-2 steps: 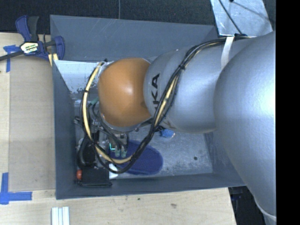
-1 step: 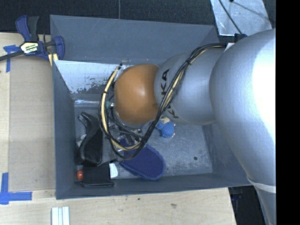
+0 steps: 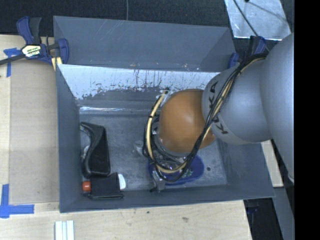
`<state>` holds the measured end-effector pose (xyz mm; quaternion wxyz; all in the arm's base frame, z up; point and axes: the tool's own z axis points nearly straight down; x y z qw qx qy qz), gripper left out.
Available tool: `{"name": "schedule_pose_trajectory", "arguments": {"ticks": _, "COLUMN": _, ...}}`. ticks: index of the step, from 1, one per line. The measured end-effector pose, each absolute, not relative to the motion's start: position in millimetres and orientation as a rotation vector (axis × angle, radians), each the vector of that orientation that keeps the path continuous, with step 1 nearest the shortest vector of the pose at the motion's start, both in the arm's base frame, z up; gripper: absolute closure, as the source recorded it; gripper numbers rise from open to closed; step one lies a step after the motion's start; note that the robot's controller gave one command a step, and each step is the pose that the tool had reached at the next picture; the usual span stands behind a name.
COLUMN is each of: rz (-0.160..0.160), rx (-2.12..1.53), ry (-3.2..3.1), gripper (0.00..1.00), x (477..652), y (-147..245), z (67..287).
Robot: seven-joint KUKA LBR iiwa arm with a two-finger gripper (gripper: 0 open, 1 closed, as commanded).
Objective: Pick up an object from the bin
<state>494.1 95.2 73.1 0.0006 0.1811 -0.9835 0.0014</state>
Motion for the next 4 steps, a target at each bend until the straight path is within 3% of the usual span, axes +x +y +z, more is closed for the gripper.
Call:
{"name": "schedule_pose_trajectory", "arguments": {"ticks": 1, "rz": 0.002, "rx": 1.323, "ry": -2.854, "gripper": 0.0, "x": 519.6, "y": 44, "z": 79}}
{"name": "schedule_pose_trajectory", "arguments": {"ticks": 2, "rz": 0.001, "rx": 1.177, "ry": -2.92, "gripper": 0.0, "x": 583.6, "y": 51, "z": 76}}
{"name": "schedule_pose_trajectory", "arguments": {"ticks": 3, "rz": 0.003, "rx": 1.005, "ry": -2.99, "gripper": 0.0, "x": 630.2, "y": 64, "z": 148}}
{"name": "schedule_pose_trajectory", "arguments": {"ticks": 4, "rz": 0.0, "rx": 1.197, "ry": -2.904, "gripper": 0.0, "x": 565.5, "y": 45, "z": 153}}
